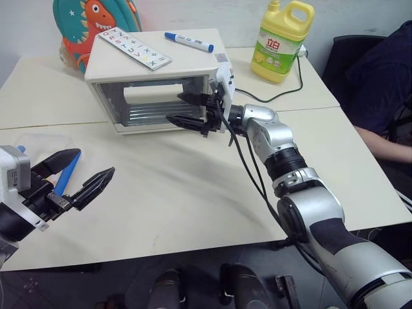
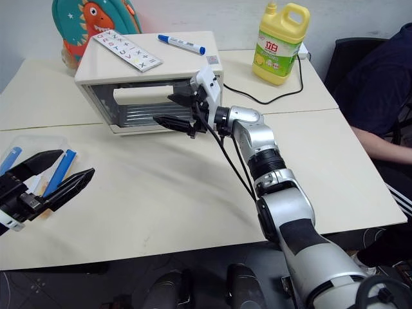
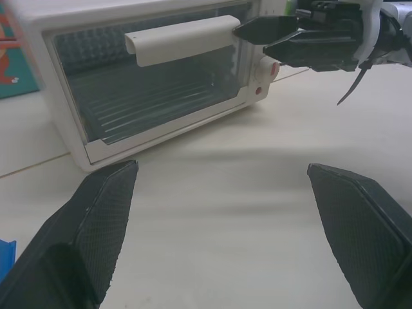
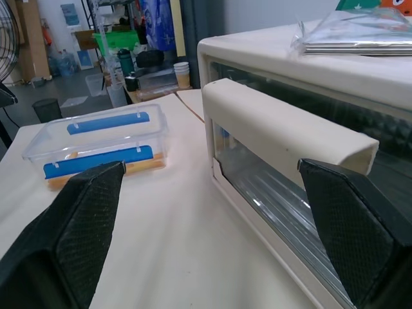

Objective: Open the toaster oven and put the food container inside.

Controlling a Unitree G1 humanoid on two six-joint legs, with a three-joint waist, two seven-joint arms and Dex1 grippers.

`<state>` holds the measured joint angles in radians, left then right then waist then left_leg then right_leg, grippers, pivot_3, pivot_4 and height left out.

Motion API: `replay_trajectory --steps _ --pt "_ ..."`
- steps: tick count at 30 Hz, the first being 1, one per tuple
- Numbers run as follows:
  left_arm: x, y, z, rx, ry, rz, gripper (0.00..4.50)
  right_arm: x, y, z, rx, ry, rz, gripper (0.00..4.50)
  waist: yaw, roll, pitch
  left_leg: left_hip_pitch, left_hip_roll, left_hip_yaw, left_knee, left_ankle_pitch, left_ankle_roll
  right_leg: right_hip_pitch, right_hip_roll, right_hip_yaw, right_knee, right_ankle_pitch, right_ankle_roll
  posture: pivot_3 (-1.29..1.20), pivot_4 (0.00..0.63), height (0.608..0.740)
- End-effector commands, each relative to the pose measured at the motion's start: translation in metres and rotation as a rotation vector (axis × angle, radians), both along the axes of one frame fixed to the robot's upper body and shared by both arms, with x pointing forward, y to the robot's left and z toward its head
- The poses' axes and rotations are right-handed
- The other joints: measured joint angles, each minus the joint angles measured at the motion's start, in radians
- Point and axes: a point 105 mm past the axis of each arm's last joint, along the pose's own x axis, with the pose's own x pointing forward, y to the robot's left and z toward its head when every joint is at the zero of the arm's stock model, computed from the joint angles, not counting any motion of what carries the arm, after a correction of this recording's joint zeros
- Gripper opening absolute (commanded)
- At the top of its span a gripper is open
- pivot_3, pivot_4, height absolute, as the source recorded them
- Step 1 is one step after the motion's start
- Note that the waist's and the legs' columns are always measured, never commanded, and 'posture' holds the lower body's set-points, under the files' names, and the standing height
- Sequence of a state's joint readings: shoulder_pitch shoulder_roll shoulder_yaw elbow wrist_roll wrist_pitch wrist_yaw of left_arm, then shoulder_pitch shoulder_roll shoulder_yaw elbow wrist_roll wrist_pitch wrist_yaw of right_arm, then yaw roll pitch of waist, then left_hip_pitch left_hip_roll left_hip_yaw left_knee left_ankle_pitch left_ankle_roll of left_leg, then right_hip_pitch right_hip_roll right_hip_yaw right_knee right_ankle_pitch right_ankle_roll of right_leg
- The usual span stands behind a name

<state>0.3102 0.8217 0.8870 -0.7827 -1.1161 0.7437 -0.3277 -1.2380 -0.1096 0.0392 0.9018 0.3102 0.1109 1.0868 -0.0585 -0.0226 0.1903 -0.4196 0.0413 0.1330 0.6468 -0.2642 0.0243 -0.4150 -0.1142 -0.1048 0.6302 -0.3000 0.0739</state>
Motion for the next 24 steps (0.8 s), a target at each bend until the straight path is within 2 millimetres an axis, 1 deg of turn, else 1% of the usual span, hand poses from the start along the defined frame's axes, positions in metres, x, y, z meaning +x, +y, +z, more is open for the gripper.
replay_trajectory --steps 1,4,6,9,12,16,18,20,24 --pt "-0.003 -0.004 0.012 0.024 -0.055 -0.009 4.48 0.004 -0.001 0.002 -0.023 -0.02 -0.02 4.5 0.0 0.0 0.0 0.0 0.0 0.0 0.0 0.0 0.0 0.0 0.0 0.0 0.0 0.0 0.0 0.0 0.15 0.74" --pt "-0.001 -0.004 0.014 0.027 -0.062 -0.011 4.48 0.01 -0.005 -0.007 -0.054 0.005 -0.059 4.5 -0.001 0.0 0.0 0.0 0.0 0.0 0.0 0.0 0.0 0.0 0.0 0.0 0.0 0.0 0.0 0.0 0.15 0.74" --pt "0.0 -0.004 0.015 0.028 -0.064 -0.012 4.48 0.014 -0.007 -0.008 -0.053 0.013 -0.085 4.5 -0.001 0.0 0.0 0.0 0.0 0.0 0.0 0.0 0.0 0.0 0.0 0.0 0.0 0.0 0.0 0.0 0.15 0.74" --pt "0.001 -0.003 0.017 0.029 -0.066 -0.013 4.48 0.019 -0.007 0.001 -0.016 0.017 -0.118 4.5 -0.001 0.0 0.0 0.0 0.0 0.0 0.0 0.0 0.0 0.0 0.0 0.0 0.0 0.0 0.0 0.0 0.15 0.74" --pt "0.002 -0.003 0.017 0.029 -0.067 -0.014 4.48 0.018 -0.005 0.012 0.028 0.022 -0.106 4.5 -0.002 0.001 0.0 -0.001 0.0 0.0 0.0 0.0 -0.001 -0.001 0.0 0.0 0.0 0.0 0.0 0.0 0.15 0.74" --pt "0.004 -0.002 0.017 0.03 -0.067 -0.016 4.48 0.011 -0.001 0.021 0.061 0.025 -0.039 4.5 -0.003 0.001 0.0 -0.001 0.0 0.0 -0.001 0.0 -0.001 -0.001 0.0 0.0 0.0 0.0 0.0 0.0 0.15 0.74" --pt "0.006 0.0 0.016 0.048 -0.066 -0.002 4.48 0.003 0.003 0.021 0.061 0.031 0.027 4.5 -0.002 0.001 0.0 -0.001 0.0 0.0 0.0 0.0 -0.001 -0.001 0.0 0.0 0.0 0.0 0.0 0.0 0.15 0.74" --pt "0.011 0.003 0.017 0.066 -0.073 0.025 4.48 -0.007 0.007 0.017 0.055 0.05 0.103 4.5 -0.001 0.001 0.0 -0.001 0.0 0.0 0.0 0.0 -0.001 -0.001 0.0 0.0 0.0 0.0 0.0 0.0 0.15 0.74" --pt "0.018 0.006 0.024 0.075 -0.103 0.042 4.48 -0.025 0.013 0.002 0.033 0.048 0.185 4.5 -0.001 0.001 0.0 -0.001 0.0 0.0 -0.001 0.0 -0.001 -0.001 0.0 0.0 0.0 0.0 0.0 0.0 0.15 0.74"
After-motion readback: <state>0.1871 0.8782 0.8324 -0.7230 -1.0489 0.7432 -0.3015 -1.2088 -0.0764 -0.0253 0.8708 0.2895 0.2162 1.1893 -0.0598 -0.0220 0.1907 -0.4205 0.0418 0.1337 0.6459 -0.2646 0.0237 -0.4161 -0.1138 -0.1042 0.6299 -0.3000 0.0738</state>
